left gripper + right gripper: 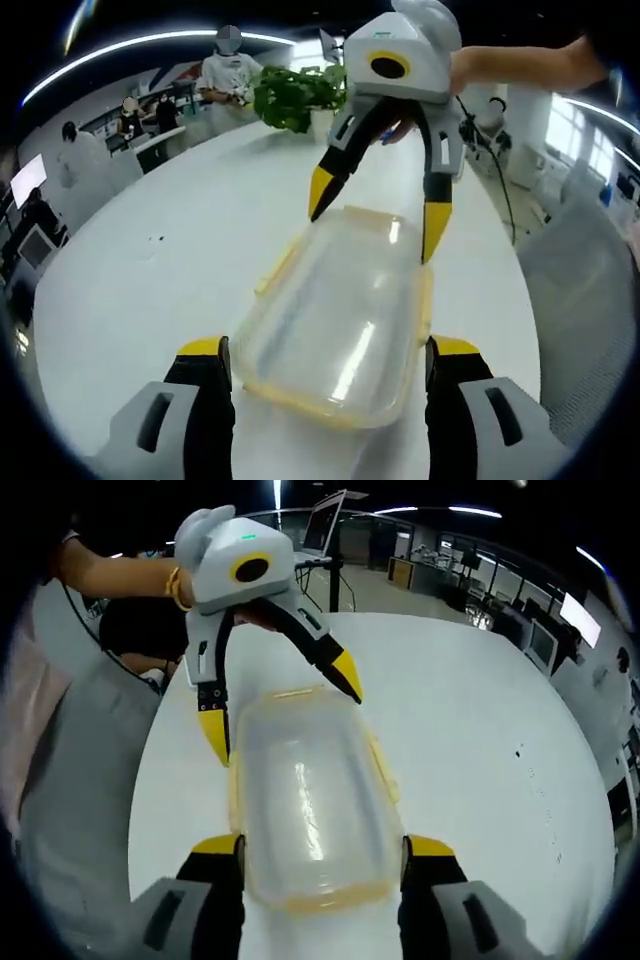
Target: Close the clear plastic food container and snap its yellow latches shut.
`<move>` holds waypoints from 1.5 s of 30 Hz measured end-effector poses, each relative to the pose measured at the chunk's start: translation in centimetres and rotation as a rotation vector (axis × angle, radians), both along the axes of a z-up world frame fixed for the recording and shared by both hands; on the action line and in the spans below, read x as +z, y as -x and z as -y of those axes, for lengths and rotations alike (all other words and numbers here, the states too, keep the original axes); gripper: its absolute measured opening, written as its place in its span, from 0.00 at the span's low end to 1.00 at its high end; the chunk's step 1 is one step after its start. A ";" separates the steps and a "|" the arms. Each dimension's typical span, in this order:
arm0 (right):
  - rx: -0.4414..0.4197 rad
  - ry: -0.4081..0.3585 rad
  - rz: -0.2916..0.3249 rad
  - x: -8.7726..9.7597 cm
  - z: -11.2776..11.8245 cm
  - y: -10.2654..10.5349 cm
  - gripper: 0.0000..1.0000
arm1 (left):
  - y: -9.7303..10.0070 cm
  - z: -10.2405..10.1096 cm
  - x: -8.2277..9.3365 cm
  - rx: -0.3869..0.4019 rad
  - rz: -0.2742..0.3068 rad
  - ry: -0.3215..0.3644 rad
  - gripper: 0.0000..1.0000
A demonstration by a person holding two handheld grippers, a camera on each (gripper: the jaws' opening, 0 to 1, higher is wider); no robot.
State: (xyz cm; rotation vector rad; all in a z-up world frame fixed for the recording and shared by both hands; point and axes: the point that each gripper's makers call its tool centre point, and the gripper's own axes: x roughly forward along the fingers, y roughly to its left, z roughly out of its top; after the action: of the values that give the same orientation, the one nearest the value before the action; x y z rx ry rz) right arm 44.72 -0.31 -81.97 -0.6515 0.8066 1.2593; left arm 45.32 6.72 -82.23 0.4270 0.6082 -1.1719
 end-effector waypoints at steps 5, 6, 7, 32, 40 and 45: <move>0.030 0.041 -0.007 0.0 -0.3 -1.3 0.61 | -1.2 -0.1 0.0 0.004 0.000 -0.003 0.77; 0.034 0.047 -0.008 0.0 -0.3 -1.5 0.61 | -1.4 -0.1 0.0 0.005 0.001 -0.002 0.77; 0.038 0.050 -0.009 0.0 -0.3 -1.6 0.61 | -1.5 -0.1 0.0 0.006 0.000 -0.002 0.77; 0.023 0.077 0.056 1.1 0.3 -0.9 0.74 | -1.9 -2.0 1.0 -0.016 0.066 -0.111 0.80; -0.019 0.089 0.024 2.0 2.1 1.4 0.80 | -2.3 -4.7 2.2 0.055 0.106 -0.144 0.78; -0.097 0.040 0.027 3.5 3.0 2.0 0.82 | -1.2 -4.8 3.4 0.057 0.116 -0.128 0.79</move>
State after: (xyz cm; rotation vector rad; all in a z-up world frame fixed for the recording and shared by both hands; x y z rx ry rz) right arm 42.68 -3.30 -78.51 -0.6527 0.8332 1.1463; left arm 46.54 11.52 -78.87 0.5792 0.5927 -1.0492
